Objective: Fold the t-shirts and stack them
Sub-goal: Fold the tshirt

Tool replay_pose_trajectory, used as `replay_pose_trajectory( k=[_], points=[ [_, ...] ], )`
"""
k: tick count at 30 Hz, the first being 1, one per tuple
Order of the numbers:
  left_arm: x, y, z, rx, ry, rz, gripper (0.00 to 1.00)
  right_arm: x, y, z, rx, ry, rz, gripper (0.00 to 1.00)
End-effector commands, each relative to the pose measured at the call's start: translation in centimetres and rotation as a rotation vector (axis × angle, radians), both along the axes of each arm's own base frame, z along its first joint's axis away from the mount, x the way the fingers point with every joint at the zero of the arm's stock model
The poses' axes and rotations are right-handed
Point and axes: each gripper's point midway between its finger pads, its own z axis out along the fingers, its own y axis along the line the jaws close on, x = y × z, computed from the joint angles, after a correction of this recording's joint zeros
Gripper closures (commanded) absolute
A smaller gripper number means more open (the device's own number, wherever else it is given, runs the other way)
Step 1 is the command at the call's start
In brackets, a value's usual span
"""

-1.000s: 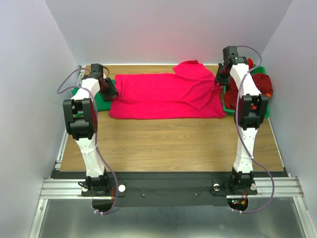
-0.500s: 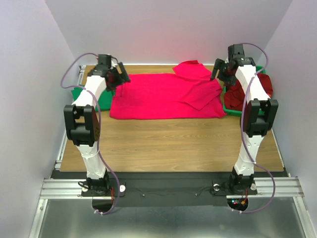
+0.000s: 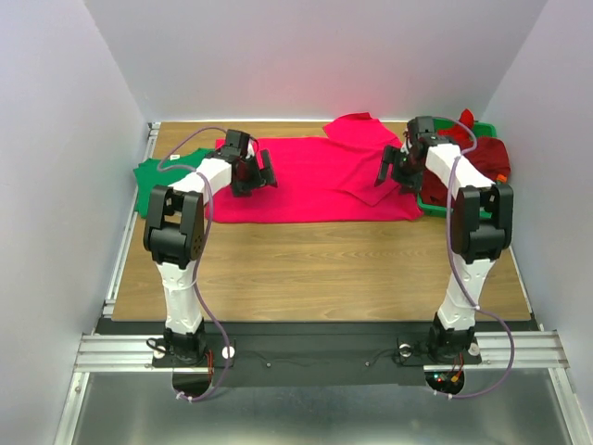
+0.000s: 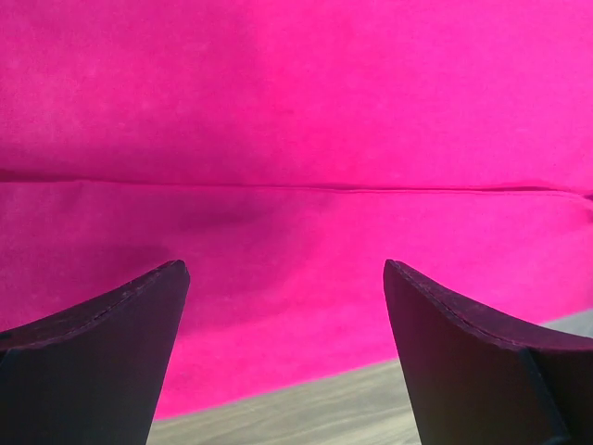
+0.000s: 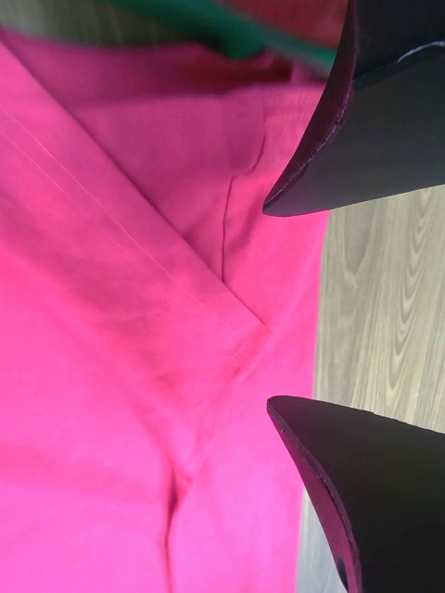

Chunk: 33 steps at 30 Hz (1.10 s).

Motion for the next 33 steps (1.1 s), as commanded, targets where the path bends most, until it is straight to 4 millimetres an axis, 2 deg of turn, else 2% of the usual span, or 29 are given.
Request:
replay_pose_trajectory(
  k=[1,6,8,9,12,18,19,22,26,27,29,30,32,33],
  points=[
    [-0.4,0.2,-1.0,-0.007,-0.02,-0.02,0.01,0.3,1.2,-0.4,0.024,-0.054,0.029,0.16],
    [-2.1,0.3,-3.1,-0.012,0.01,-0.034,0.01,-0.6,0.9,-3.0,0.0,-0.033,0.036,0.17],
    [-2.6,0.3,-3.2,-0.012,0.009,-0.036,0.01,-1.0,0.6,-3.9,-0.022,-0.023,0.049,0.17],
    [-3.0,0.6,-3.6,-0.009,0.015,-0.035,0.01,-1.7,0.3,-4.8,-0.039,0.002,0.052,0.17],
    [-4.2,0.9,-4.6,0.004,0.038,-0.036,0.01,-3.2,-0.1,-5.5,-0.056,0.03,0.049,0.17],
    [-7.1,1.9,-5.7,0.017,0.066,-0.007,0.01,-6.8,-0.5,-5.5,-0.058,0.065,0.038,0.17],
    [-8.3,2.2,-6.0,0.018,0.083,0.0,0.02,-8.0,-0.5,-5.6,-0.053,0.081,0.035,0.17],
    [-10.6,2.8,-6.6,0.023,0.112,0.012,0.02,-9.5,-0.3,-5.8,-0.036,0.105,0.027,0.17],
    [-12.8,3.3,-6.4,0.017,0.115,0.031,0.02,-12.0,-0.3,-6.0,-0.024,0.142,0.017,0.17],
    [-13.1,3.4,-6.3,0.013,0.118,0.05,0.02,-12.3,-0.4,-5.4,-0.025,0.133,0.017,0.17],
    [-14.7,3.7,-6.1,0.007,0.118,0.071,0.01,-13.4,-0.5,-5.1,-0.025,0.154,0.02,0.17],
    [-16.0,4.0,-6.8,0.014,0.138,0.082,0.02,-14.5,-0.5,-5.1,-0.026,0.17,0.024,0.17],
    [-17.2,4.0,-6.2,-0.011,0.134,0.113,0.02,-15.7,-0.5,-5.0,-0.022,0.192,0.025,0.17],
    [-18.8,4.3,-7.0,-0.011,0.165,0.122,0.02,-17.2,-0.6,-5.5,-0.02,0.231,0.025,0.17]
  ],
)
